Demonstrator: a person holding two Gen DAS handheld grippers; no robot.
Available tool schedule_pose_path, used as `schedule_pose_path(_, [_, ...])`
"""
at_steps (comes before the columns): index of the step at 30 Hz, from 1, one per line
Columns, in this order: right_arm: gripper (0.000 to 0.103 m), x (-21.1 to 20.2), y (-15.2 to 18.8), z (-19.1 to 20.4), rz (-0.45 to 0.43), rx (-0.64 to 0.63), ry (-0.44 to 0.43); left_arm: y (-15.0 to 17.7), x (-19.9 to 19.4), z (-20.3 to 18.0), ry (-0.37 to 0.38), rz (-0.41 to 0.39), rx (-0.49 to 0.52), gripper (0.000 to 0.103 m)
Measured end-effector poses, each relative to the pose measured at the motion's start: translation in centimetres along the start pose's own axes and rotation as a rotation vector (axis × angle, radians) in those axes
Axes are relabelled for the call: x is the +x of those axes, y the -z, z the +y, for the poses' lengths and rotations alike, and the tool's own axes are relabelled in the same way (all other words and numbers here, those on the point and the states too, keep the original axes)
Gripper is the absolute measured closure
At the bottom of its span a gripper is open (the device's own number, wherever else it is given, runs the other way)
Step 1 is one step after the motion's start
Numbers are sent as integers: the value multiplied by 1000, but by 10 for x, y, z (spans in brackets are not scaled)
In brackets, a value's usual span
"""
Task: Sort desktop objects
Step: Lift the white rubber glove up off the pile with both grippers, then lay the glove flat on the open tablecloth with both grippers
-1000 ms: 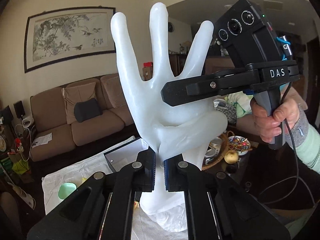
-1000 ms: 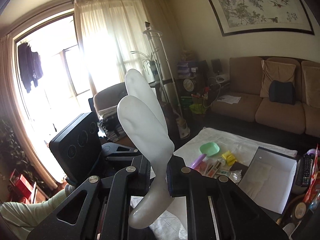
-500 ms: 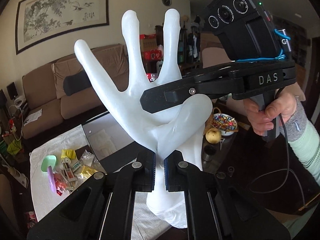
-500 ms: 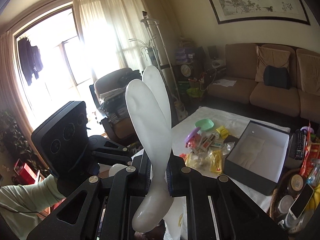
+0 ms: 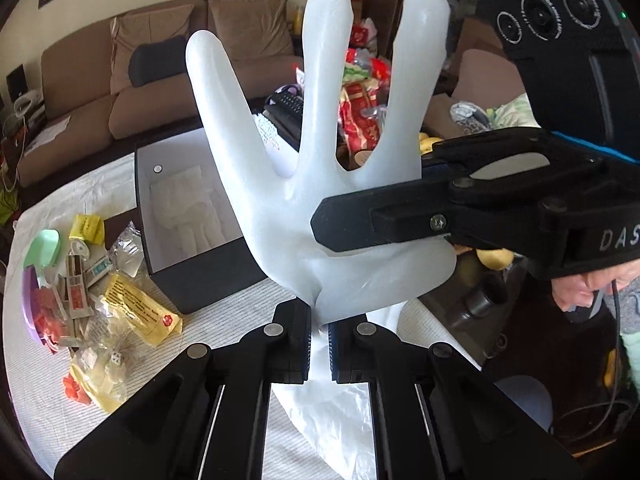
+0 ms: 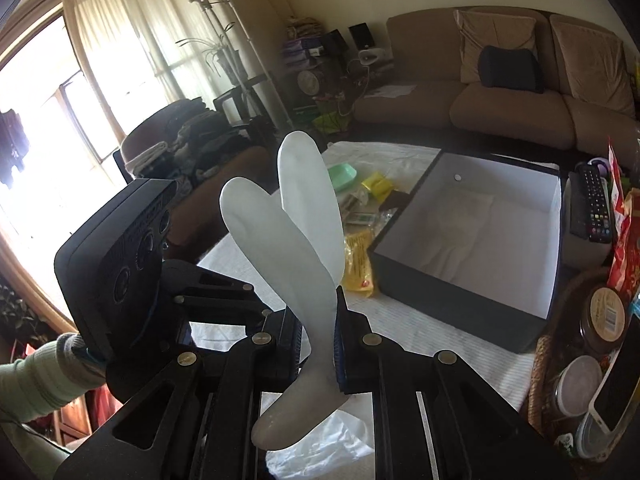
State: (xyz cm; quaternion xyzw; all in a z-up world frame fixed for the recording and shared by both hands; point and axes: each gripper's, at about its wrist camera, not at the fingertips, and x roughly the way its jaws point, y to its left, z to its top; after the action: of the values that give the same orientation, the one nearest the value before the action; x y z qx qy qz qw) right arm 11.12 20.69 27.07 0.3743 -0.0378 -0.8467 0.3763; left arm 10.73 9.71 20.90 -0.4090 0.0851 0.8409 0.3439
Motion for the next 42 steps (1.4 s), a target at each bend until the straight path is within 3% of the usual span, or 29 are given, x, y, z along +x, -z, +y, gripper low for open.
schedule_pose_path(6, [91,24,17,-31,-23,-56,-18,6,40,34,98,25,-54,92])
schedule_pose_path(10, [91,30,51,-16,-3,-133,-36,61,36,52,236,121,-124,71])
schedule_pose_path(14, [90,43,102,22,103,-275,-33,131,11,74,232,189,-191,69])
schedule_pose_path(17, [87,54,141,51,192,-377,-21,162,-5,93,192,198,-270,68])
schedule_pose_path(19, [85,62,168,70,243,-441,-1,168,-16,96,179,189,-299,68])
schedule_pose_path(23, [64,86,218,96,364,-504,52,164,-24,88,164,161,-314,67])
schedule_pose_path(26, [52,84,240,104,386,-491,97,153,-19,67,176,162,-284,60])
schedule_pose_path(30, [15,48,245,100,265,-361,164,162,10,31,170,242,-201,57])
schedule_pose_path(33, [15,19,243,75,225,-139,187,182,39,19,109,333,-170,57])
schedule_pose_path(36, [15,0,242,26,188,205,231,200,62,15,48,400,-155,55])
schedule_pose_path(39, [15,-16,252,-10,74,450,198,203,60,16,40,403,-174,53])
schedule_pose_path(42, [15,-11,253,-24,39,530,184,190,38,21,93,351,-202,52])
